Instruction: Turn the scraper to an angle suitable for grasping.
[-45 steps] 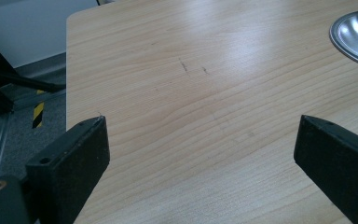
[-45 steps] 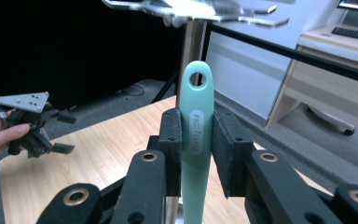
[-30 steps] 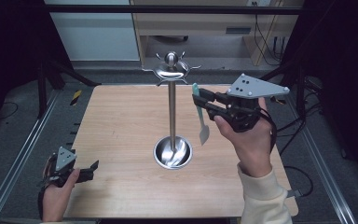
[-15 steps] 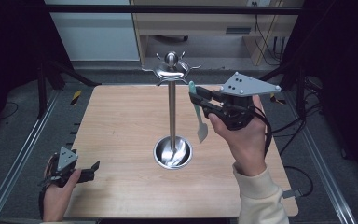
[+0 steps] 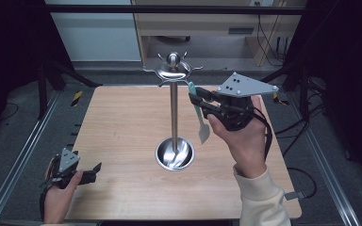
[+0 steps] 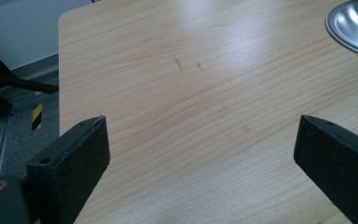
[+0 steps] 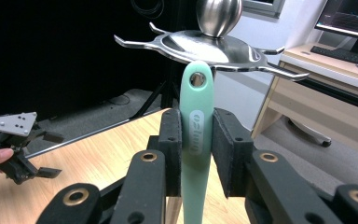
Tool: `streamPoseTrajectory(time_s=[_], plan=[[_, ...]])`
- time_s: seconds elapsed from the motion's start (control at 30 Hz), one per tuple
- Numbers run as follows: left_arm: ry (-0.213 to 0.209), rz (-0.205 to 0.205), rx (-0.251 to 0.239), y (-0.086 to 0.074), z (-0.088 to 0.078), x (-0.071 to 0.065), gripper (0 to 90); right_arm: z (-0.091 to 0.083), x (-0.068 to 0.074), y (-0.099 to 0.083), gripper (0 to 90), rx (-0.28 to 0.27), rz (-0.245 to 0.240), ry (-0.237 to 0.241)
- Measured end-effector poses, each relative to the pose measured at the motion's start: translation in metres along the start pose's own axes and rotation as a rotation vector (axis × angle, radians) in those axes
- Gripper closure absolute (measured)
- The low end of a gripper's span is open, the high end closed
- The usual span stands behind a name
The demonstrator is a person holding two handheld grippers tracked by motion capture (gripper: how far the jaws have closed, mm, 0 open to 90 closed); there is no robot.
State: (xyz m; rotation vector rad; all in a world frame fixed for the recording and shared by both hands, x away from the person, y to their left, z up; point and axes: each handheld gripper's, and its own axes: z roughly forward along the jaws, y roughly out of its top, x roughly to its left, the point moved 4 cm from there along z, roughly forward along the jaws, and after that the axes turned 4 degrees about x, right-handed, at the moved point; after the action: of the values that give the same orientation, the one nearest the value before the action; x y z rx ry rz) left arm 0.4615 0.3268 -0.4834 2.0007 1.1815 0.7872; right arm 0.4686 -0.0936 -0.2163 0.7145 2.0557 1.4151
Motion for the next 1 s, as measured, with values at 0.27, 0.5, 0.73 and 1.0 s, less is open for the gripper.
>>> streamPoseTrajectory(time_s=[0.27,0.5,0.73,1.0], plan=[[-0.001,0.003,0.002,0.0,0.0,0.0,3.2,0.007,0.0,0.0,74.2,0.001,0.015,0.006],[-0.004,0.009,0.008,0.0,0.001,-0.002,3.2,0.013,-0.001,0.0,74.2,-0.009,0.031,0.011],[-0.009,0.011,0.012,0.0,0.002,-0.003,3.2,0.014,-0.001,-0.002,74.1,-0.023,0.036,0.003],[-0.014,0.021,0.023,-0.001,0.003,-0.004,3.2,0.015,0.0,-0.004,74.0,-0.04,0.043,0.006]])
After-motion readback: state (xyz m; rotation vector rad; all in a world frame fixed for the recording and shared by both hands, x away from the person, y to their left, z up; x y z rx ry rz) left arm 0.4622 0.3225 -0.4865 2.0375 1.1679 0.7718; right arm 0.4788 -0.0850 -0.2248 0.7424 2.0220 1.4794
